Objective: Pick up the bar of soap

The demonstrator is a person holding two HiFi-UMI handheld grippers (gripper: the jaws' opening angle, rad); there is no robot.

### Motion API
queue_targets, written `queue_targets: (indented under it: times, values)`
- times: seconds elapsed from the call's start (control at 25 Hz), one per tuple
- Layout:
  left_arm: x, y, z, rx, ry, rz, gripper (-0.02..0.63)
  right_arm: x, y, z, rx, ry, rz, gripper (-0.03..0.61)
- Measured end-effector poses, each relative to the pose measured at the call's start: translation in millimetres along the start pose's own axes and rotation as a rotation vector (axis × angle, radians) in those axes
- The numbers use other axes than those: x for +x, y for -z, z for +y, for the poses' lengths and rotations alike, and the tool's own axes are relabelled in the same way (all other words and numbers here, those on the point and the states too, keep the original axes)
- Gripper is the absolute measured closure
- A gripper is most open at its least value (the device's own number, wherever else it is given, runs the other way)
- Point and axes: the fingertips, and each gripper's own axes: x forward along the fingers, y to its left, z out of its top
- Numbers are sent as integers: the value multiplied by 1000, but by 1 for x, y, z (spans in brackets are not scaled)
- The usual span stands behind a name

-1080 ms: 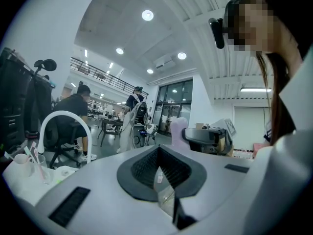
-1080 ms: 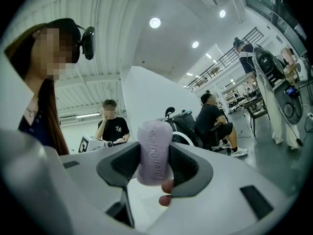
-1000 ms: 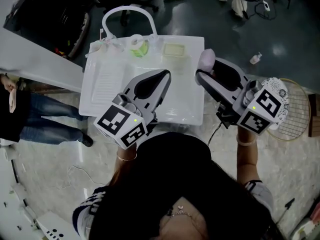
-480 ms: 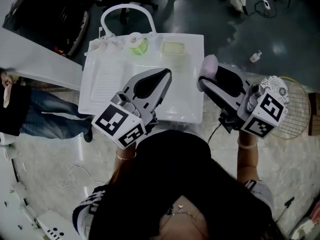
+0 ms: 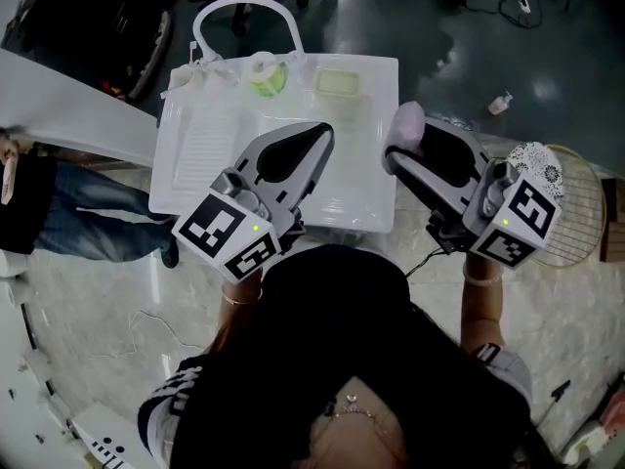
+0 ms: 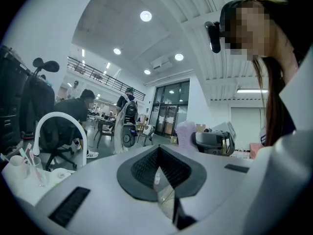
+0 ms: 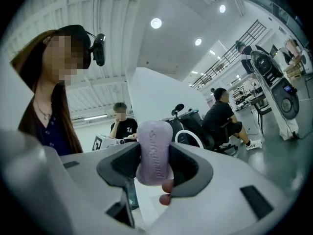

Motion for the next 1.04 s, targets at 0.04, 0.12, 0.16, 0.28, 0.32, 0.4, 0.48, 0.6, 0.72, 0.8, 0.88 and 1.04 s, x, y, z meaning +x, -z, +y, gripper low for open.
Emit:
queue_targets:
  times: [0.04,0.12,0.16,0.28,0.32,0.4,0.48,0.6,0.72,0.8,0.88,1.04]
  values:
    - [0,1,1,-1,0,2,607,1,0,0,-3,0,1,393]
    - [1,3,1,1,0,4,607,1,2,-1,-5,-1,0,393]
    - [1,3,0,1,-1,5,607,0,2,-1,-4,-2,0,393]
    - [0,3,0,3,-5,5,607,0,4,-2,-2,-4,2,393]
    - [0,4,0,3,-7,6,607,0,5,-2,-2,-5,2,393]
    - [0,4,1,2,-9,6,607,2,5,-1,-1,-8,2,393]
    - [-1,4,2,0,-10,6,607,3,5,-1,-1,-14,4,393]
    - [-1,3,2,-1,-12,6,607,5,4,-1,-6,-19,8,393]
    - [0,4,3,-2,-16,8,607,5,5,-2,-4,-18,9,393]
    - [0,4,4,-1,-16,9,607,6,4,-3,-6,-19,7,393]
    - [1,4,5,0,-16,9,607,7,4,-3,-11,-20,5,393]
    - [2,5,6,-1,-10,12,607,8,4,-5,-12,-19,1,393]
